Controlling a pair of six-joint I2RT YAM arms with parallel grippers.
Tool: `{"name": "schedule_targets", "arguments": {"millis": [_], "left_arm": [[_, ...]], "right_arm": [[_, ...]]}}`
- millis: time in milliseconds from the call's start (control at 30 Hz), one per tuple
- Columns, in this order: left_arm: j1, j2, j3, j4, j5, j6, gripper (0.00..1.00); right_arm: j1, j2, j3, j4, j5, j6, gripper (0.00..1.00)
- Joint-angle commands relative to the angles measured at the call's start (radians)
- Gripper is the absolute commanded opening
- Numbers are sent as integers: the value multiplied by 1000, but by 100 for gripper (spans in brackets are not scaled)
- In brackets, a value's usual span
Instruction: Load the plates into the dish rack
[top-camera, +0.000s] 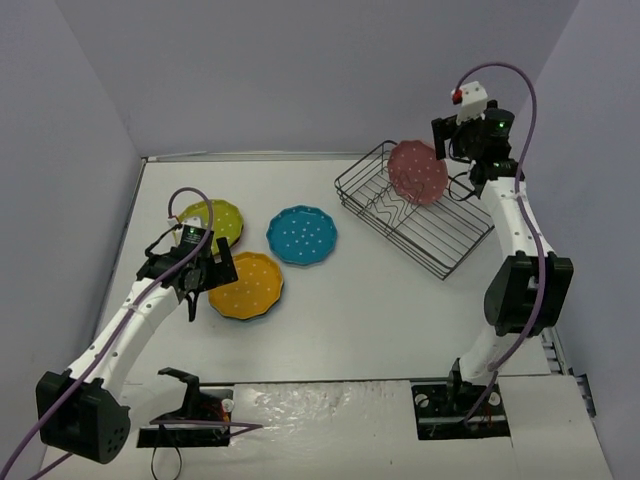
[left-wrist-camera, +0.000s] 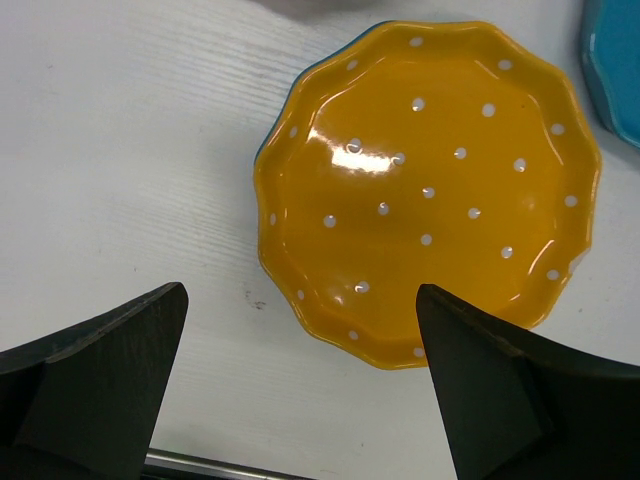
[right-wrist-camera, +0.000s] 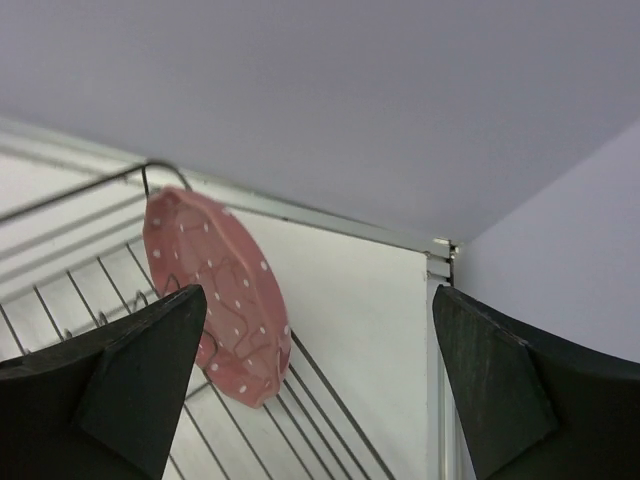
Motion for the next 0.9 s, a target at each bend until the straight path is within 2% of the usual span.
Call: {"name": "schedule_targets", "arguments": {"millis": [0, 167, 333, 500, 633, 867], "left_arm": [[21, 43, 21, -41, -54, -95, 97], [42, 104, -11, 12, 19, -143, 97], [49, 178, -11, 60, 60, -170, 94], [73, 228, 1, 89, 93, -162, 83], [88, 248, -6, 122, 110, -145, 67], [104, 278, -29, 141, 134, -133, 49]], "right_arm": [[4, -192, -32, 87, 132, 237, 99], [66, -314, -163, 99, 45, 488, 100], [217, -391, -315, 147, 0, 603, 100], [322, -403, -467, 157, -37, 651, 100], [422, -427, -559, 177, -21, 652, 100], [501, -422, -610, 199, -20, 666, 100]]}}
